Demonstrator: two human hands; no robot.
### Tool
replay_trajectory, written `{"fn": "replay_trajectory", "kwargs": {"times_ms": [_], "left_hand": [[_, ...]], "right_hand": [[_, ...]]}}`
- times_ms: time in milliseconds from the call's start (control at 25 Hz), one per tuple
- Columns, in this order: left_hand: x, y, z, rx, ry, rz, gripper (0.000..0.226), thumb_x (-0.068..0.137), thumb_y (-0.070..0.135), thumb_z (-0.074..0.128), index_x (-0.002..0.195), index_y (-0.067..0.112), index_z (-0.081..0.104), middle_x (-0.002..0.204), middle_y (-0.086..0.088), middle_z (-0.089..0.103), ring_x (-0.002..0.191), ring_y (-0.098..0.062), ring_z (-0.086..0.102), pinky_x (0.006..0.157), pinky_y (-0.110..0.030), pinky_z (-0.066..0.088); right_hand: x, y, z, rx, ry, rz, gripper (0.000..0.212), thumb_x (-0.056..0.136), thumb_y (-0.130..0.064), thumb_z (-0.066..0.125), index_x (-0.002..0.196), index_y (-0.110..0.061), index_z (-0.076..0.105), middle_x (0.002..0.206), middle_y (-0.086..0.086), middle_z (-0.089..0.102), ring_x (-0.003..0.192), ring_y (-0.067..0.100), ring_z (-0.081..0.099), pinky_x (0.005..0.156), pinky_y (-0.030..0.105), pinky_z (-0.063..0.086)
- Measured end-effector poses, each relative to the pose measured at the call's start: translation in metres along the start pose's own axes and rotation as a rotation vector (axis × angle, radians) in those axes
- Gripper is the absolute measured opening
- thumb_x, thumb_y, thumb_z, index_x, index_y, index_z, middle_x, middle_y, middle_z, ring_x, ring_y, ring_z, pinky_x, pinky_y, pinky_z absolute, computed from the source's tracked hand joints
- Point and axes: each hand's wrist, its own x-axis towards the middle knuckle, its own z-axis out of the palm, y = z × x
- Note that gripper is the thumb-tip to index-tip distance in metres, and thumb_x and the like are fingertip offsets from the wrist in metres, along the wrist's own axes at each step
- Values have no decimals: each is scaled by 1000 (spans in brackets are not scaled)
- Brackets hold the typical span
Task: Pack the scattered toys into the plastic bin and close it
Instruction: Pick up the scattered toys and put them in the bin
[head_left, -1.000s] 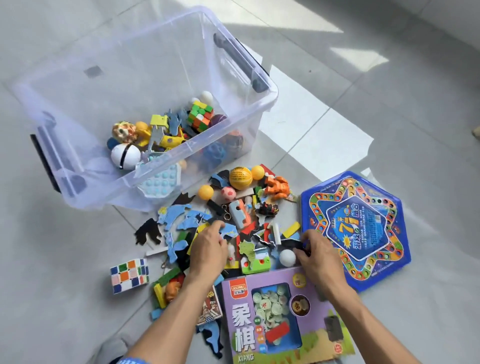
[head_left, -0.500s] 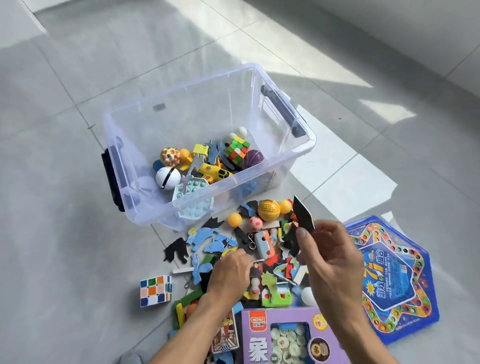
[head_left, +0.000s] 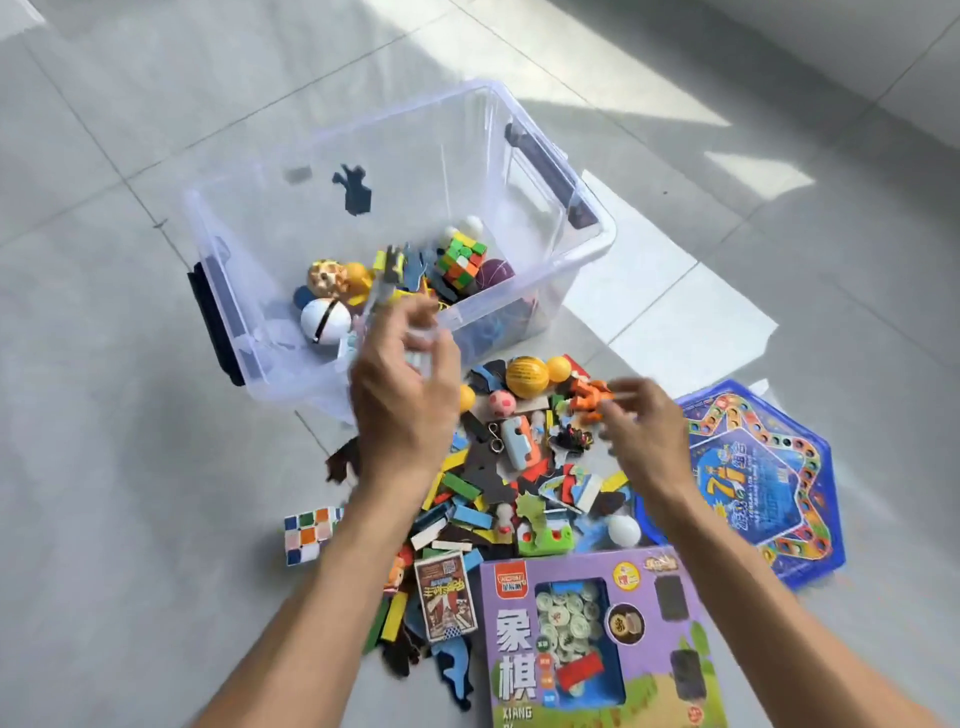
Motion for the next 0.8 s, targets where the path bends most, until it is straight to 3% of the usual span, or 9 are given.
{"fn": "replay_trajectory", "kwargs": {"times_ms": [80, 160, 240, 400, 560, 680, 800], "left_hand": [[-41, -45, 33, 273, -398, -20, 27, 90, 15, 55, 115, 23, 60, 112, 1, 66, 99, -17, 62, 81, -34, 53], [-69, -88, 53, 596, -817, 28, 51, 87, 8, 53, 136, 23, 48, 140, -2, 50, 123, -24, 48, 99, -38, 44], [-83, -115, 60, 755, -1023, 87, 65, 84, 2, 54, 143, 23, 38, 152, -2, 32, 133, -27, 33, 107, -41, 37], [-91, -134, 66, 707, -957, 119, 47, 88, 8, 58, 129, 27, 50, 118, 2, 47, 108, -21, 45, 88, -35, 48], [-94, -131, 69, 708, -975, 72, 30, 87, 19, 59, 114, 18, 45, 113, -2, 45, 103, -24, 49, 84, -38, 48], [-101, -128, 70, 754, -960, 113, 31, 86, 21, 59, 111, 16, 42, 113, -4, 49, 98, -27, 53, 83, -38, 48], [-104, -129, 75, 691, -910, 28, 25, 91, 24, 53, 113, 14, 46, 109, -6, 57, 97, -28, 59, 81, -37, 45]], "right_hand": [[-16, 61, 5, -317, -65, 7, 36, 88, -18, 61, 123, -24, 56, 117, 4, 67, 79, 5, 64, 76, 33, 54], [-25, 99, 16, -617, -248, -123, 60, 84, -9, 58, 139, -27, 44, 137, 2, 53, 102, 19, 60, 86, 37, 50], [-21, 120, 24, -891, -355, -329, 70, 82, -2, 55, 145, -27, 37, 144, 2, 44, 114, 30, 47, 89, 39, 48], [-9, 127, 26, -967, -292, -399, 50, 81, -9, 64, 128, -22, 50, 114, 7, 57, 100, 30, 51, 66, 40, 54], [-6, 135, 21, -1073, -302, -474, 38, 70, -19, 79, 102, -16, 58, 86, 7, 59, 75, 30, 56, 54, 38, 46], [-11, 131, 24, -1102, -313, -455, 23, 86, -21, 64, 105, -14, 52, 93, 7, 61, 83, 29, 59, 62, 38, 47], [-11, 129, 24, -1074, -393, -479, 14, 97, -27, 49, 104, -15, 50, 98, 6, 65, 93, 29, 58, 72, 38, 45]]}}
